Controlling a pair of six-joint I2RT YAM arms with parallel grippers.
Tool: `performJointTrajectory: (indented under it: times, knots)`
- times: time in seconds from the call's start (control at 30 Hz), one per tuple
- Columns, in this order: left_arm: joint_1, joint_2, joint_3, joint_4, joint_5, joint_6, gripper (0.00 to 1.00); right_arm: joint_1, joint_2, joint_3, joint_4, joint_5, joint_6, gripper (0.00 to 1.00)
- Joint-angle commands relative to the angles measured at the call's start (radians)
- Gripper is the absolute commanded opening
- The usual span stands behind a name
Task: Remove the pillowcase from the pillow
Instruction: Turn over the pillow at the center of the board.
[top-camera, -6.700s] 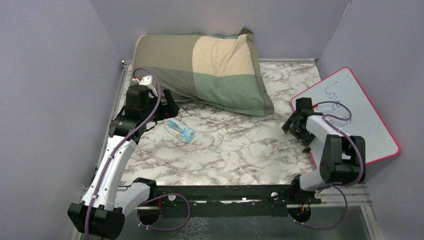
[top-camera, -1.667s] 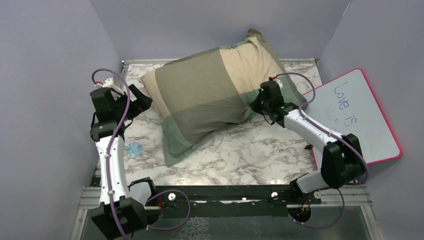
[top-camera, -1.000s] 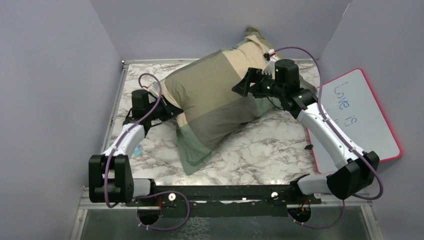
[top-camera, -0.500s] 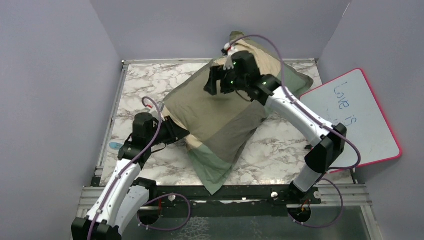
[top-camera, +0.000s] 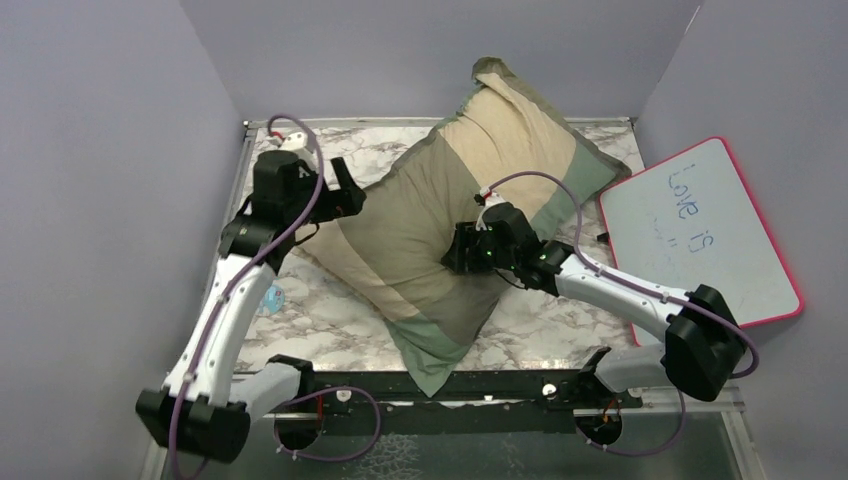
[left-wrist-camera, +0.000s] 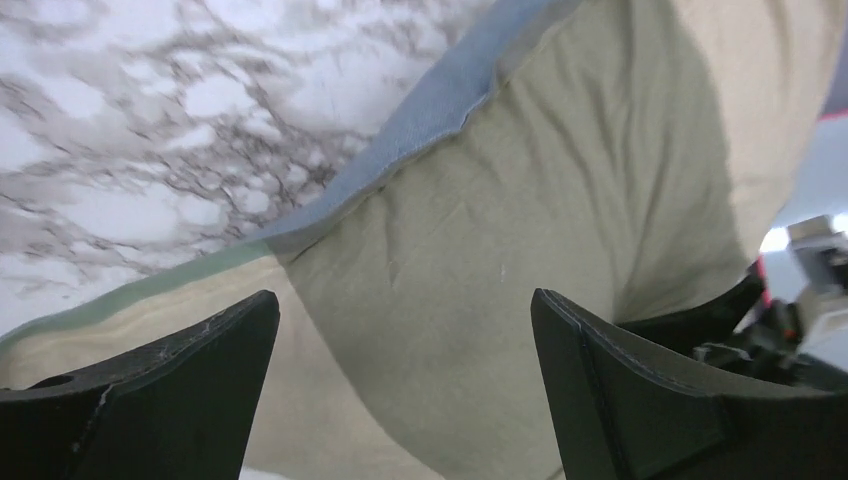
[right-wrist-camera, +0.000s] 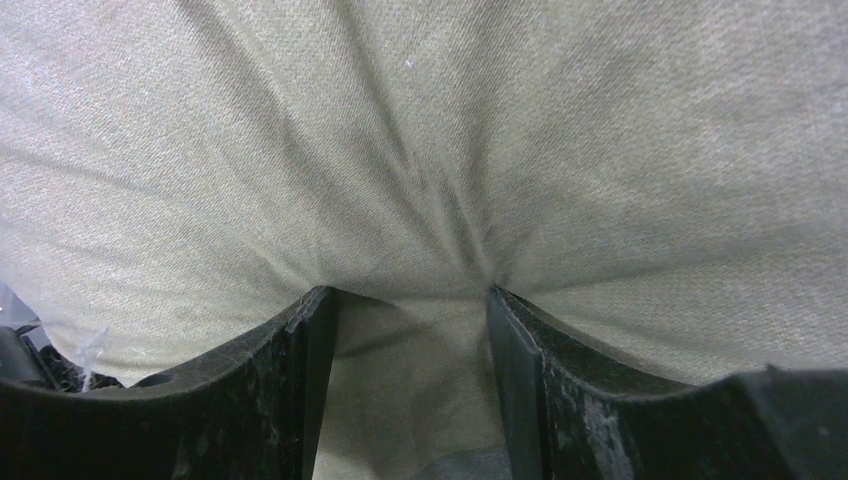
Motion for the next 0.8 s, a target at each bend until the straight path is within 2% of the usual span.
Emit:
performJointTrajectory:
  times: [0.0, 0.1, 0.23, 0.37, 0.53, 0.63, 0.77]
  knots:
    - [0.001, 0.166, 0.013, 0.077, 0.173, 0.119, 0.99, 0.014, 0.064, -0.055, -0.245, -0.019, -0.019, 0.63]
    - [0.001, 0.260, 0.021, 0.174, 0.225, 0.176, 0.99, 0.014, 0.087, -0.033, -0.236, -0.036, -0.025, 0.64]
    - [0.005, 0.382, 0.084, 0.206, 0.171, 0.211, 0.99, 0.015, 0.091, -0.012, -0.233, -0.044, -0.017, 0.64]
    - [0.017, 0.474, 0.146, 0.226, 0.189, 0.266, 0.99, 0.015, 0.080, -0.013, -0.236, -0.041, -0.012, 0.65]
    - [0.077, 0.550, 0.222, 0.248, 0.282, 0.281, 0.99, 0.013, 0.089, -0.003, -0.244, -0.045, -0.016, 0.66]
    - [0.110, 0.607, 0.243, 0.248, 0.470, 0.313, 0.99, 0.015, 0.098, 0.014, -0.254, -0.046, -0.016, 0.67]
    - [0.128, 0.737, 0.218, 0.228, 0.978, 0.269, 0.99, 0.013, 0.100, 0.064, -0.315, 0.008, -0.021, 0.67]
